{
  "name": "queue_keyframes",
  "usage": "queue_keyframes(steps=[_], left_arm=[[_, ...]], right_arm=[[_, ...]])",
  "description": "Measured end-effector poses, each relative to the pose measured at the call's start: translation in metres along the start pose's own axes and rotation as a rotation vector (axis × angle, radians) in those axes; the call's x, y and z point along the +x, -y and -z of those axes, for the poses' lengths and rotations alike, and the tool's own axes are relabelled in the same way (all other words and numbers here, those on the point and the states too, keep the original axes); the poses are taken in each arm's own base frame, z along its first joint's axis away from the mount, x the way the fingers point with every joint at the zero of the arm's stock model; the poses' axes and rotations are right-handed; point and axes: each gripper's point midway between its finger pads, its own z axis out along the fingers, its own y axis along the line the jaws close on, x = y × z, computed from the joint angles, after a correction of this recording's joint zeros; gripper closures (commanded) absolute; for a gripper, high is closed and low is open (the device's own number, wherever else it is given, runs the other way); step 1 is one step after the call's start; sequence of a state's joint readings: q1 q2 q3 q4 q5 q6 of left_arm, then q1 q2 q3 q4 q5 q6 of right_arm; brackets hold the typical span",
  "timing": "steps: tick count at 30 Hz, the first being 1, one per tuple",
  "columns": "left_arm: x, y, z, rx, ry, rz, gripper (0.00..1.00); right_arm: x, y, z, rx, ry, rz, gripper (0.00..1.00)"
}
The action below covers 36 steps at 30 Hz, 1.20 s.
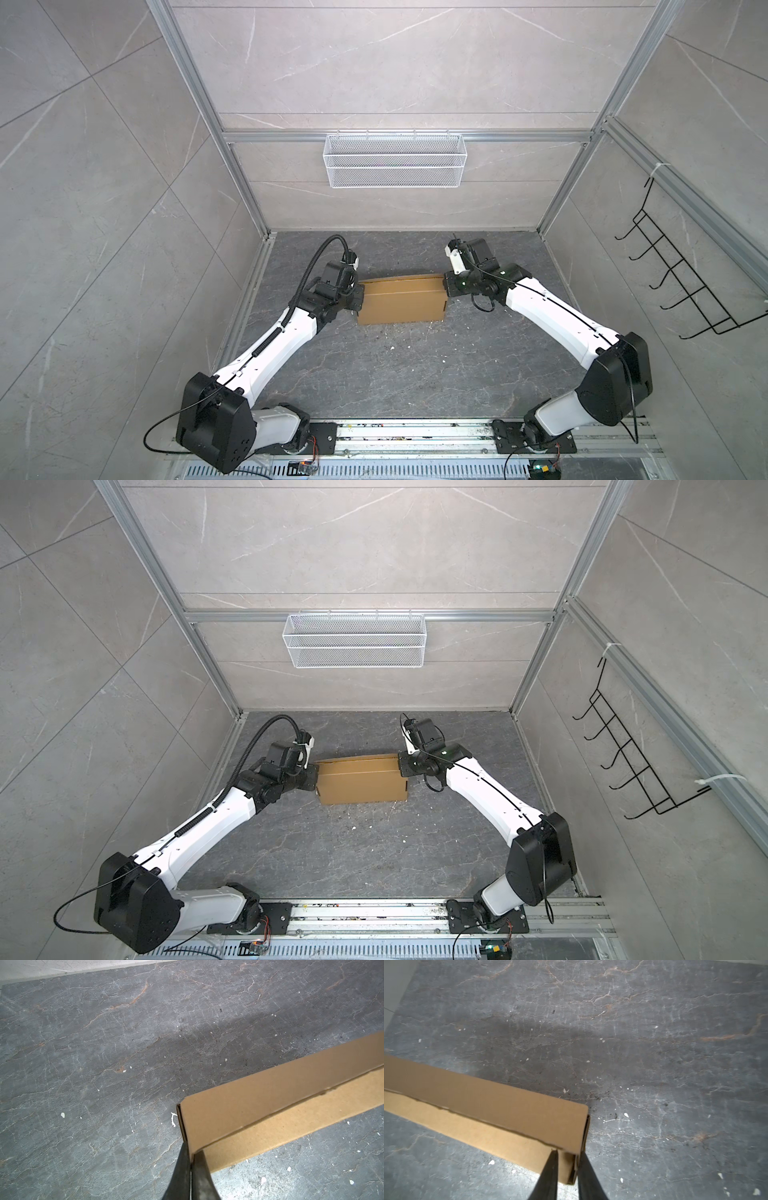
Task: Assemble paper box
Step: Fold and tuck the lid into the gap.
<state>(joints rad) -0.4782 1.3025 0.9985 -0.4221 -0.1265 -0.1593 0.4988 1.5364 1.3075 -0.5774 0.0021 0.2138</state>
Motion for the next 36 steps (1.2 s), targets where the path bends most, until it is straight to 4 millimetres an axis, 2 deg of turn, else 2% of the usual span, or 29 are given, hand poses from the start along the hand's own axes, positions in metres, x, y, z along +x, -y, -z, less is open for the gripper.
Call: queue_keyframes(steps=[10,16,25,36], left_arm=[[0.000,0.000,0.000,0.000,0.000,0.000,1.00],[0.000,0.000,0.000,0.000,0.000,0.000,1.00],[-0.001,0.000,-0.001,-0.002,0.000,0.000,1.00],[0.000,0.000,-0.001,-0.031,0.003,-0.012,1.00]], right_arm=[[-0.010,0.002,0.001,0.071,0.033,0.064,0.80],[-0.013,0.005,0.002,0.104,0.044,0.096,0.91],[-0.010,0.008,-0.004,0.120,0.091,0.075,1.00],[-0.006,0.006,-0.006,0.093,0.207,0.003,1.00]])
